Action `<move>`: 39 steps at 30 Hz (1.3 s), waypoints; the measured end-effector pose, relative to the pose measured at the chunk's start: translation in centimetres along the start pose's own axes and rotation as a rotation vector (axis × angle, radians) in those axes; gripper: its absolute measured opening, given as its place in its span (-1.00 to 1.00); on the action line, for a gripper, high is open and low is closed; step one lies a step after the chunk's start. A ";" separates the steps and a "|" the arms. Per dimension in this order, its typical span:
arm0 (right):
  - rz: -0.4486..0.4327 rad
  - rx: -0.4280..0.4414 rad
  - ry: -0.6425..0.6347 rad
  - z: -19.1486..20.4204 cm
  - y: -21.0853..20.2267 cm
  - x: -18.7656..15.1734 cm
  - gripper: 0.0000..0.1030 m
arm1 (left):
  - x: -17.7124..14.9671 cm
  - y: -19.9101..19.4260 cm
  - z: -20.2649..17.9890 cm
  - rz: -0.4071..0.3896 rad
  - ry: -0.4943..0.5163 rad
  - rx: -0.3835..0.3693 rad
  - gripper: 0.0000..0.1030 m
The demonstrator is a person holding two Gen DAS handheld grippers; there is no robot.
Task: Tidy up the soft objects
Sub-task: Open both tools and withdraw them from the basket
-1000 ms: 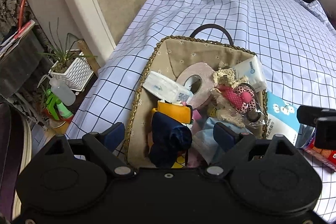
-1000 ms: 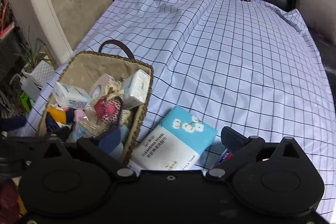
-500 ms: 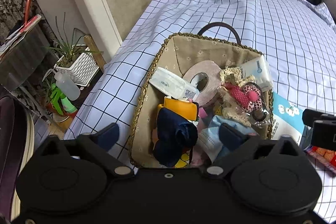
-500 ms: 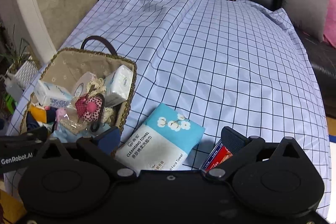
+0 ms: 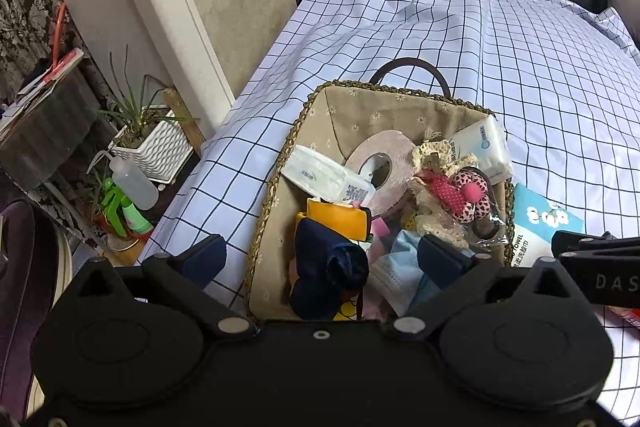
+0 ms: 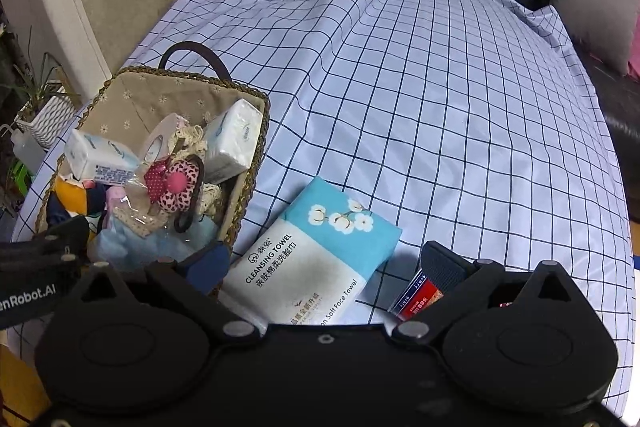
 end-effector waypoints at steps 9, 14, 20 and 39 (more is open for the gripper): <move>0.018 -0.009 -0.001 0.0 0.5 0.0 0.99 | 0.0 0.1 -0.1 0.006 -0.004 -0.004 0.93; 0.021 -0.012 -0.004 0.2 0.6 0.0 0.99 | -0.1 0.0 -0.1 0.006 0.000 -0.003 0.93; 0.026 -0.013 0.001 0.1 0.7 0.0 0.99 | -0.1 0.1 0.0 0.009 -0.005 0.002 0.93; 0.046 -0.009 0.022 -0.2 1.1 0.0 0.99 | -0.2 0.3 -0.1 0.019 -0.005 -0.001 0.93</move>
Point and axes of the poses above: each gripper's, at about its wrist camera, not at the fingertips, and y roughly the way its jaws point, z to its left, x to its top, the point moved 1 cm from there along y, roughly the way its jaws point, and after that the axes turned 2 degrees about z, right-handed, at the moved point
